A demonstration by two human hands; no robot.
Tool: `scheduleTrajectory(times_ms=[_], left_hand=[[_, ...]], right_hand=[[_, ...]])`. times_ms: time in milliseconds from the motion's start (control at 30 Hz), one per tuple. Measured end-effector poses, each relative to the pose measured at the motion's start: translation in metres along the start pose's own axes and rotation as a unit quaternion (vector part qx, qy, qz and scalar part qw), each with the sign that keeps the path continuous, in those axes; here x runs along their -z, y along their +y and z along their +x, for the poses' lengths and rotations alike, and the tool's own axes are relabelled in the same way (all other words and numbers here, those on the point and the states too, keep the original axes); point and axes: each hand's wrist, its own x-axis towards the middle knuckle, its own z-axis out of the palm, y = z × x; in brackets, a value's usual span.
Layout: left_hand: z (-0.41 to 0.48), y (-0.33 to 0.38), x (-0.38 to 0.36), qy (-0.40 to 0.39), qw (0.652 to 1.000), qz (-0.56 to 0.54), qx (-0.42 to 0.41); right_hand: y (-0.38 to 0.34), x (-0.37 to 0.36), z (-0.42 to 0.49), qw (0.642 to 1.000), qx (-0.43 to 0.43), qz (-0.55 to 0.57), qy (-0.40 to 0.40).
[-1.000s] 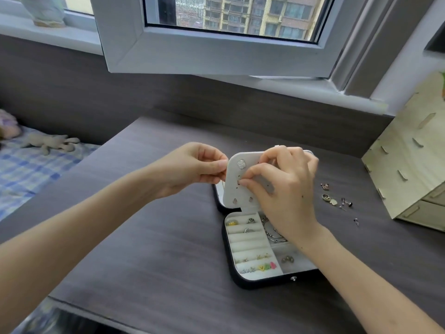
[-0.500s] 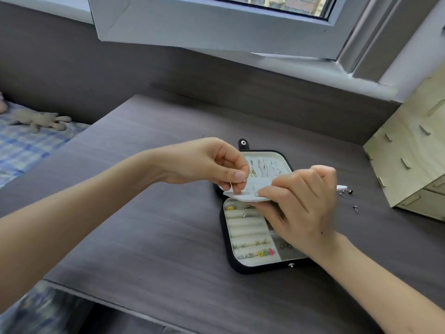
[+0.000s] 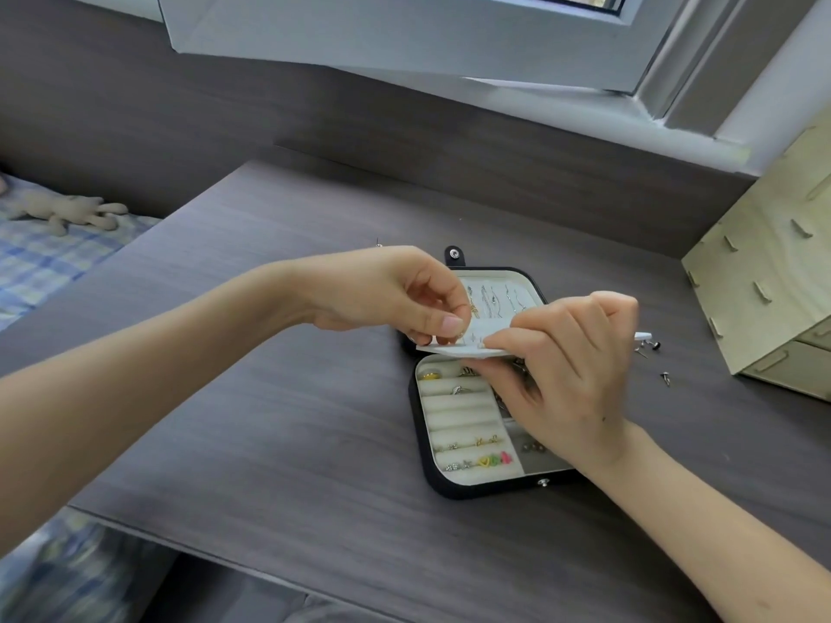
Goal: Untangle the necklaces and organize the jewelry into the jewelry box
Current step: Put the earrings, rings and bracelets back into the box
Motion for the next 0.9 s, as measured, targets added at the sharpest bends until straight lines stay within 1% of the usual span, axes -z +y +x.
scheduleTrajectory(times_ms=[300, 400, 567, 633, 700, 833, 900], left_hand=[[-0.001, 0.005, 0.0, 0.005, 1.0, 0.012, 0.01], [-0.003, 0.009, 0.0, 0.034, 0.997, 0.072, 0.005], [-0.007, 0.017, -0.003, 0.082, 0.981, 0.177, -0.024], [-0.006, 0.02, -0.005, 0.086, 0.969, 0.229, -0.03], [-0.004, 0.021, -0.006, 0.08, 0.963, 0.255, -0.027], [-0.003, 0.02, -0.003, 0.067, 0.962, 0.265, -0.015], [-0.006, 0.019, 0.001, 0.072, 0.974, 0.214, -0.004]], right_hand=[[0.0, 0.0, 0.002, 1.0, -0.009, 0.001, -0.001], [0.001, 0.0, 0.001, 1.0, -0.014, 0.001, 0.002], [0.001, -0.002, 0.003, 1.0, -0.019, 0.008, 0.009], [0.001, -0.003, 0.004, 1.0, -0.02, 0.013, 0.008], [0.002, -0.003, 0.005, 1.0, -0.019, 0.016, 0.006], [0.002, -0.004, 0.007, 1.0, -0.023, 0.018, 0.001], [0.003, -0.004, 0.012, 0.999, -0.038, 0.02, -0.008]])
